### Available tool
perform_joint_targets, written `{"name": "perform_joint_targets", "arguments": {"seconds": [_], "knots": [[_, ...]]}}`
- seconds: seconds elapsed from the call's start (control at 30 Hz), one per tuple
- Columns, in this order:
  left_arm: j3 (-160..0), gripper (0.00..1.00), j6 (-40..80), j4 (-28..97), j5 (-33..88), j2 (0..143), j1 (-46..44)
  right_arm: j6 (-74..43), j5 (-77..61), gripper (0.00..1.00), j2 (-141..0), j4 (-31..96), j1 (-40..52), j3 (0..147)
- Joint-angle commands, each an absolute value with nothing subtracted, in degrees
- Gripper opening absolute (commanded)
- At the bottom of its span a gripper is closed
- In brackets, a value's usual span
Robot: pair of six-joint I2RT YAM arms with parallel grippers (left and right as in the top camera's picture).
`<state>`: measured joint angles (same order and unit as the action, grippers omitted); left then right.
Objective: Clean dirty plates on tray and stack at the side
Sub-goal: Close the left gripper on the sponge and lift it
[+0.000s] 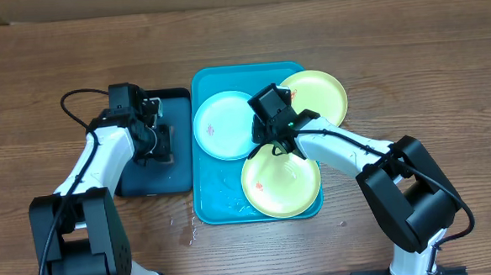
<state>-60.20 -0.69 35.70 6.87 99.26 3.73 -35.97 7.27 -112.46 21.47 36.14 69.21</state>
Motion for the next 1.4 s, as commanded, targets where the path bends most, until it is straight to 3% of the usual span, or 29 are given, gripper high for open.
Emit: {"name": "perform_joint_targets", "arguments": {"seconds": [0.0, 0.23, 0.8, 0.97, 1.1, 1.37], "knots": [[-59.4, 0.33, -1.7, 34.5, 7.4, 99.5, 3.3, -35.8, 7.2, 0.27, -113.3, 21.1, 36.3, 70.1], [-59.4, 0.38, -1.7, 34.0, 7.1, 99.7, 3.3, -35.8, 7.2, 0.28, -113.3, 21.1, 36.2, 70.1], [-58.7, 0.33, -1.7, 35.6, 4.5, 99.8, 3.3, -35.8, 7.2, 0.28, -113.3, 21.3, 36.2, 70.1], [-57.6, 0.32, -1.7, 33.7, 4.6, 99.8, 3.3, -35.8, 7.2, 0.33, -113.3, 21.3, 36.2, 70.1], [-57.6, 0.22, -1.7, 33.1, 4.6, 99.8, 3.3, -35.8, 7.3, 0.41, -113.3, 21.3, 36.2, 70.1], [-57.2, 0.27, -1.7, 32.2, 5.1, 99.8, 3.3, -35.8, 7.2, 0.42, -113.3, 21.3, 36.2, 70.1]]}}
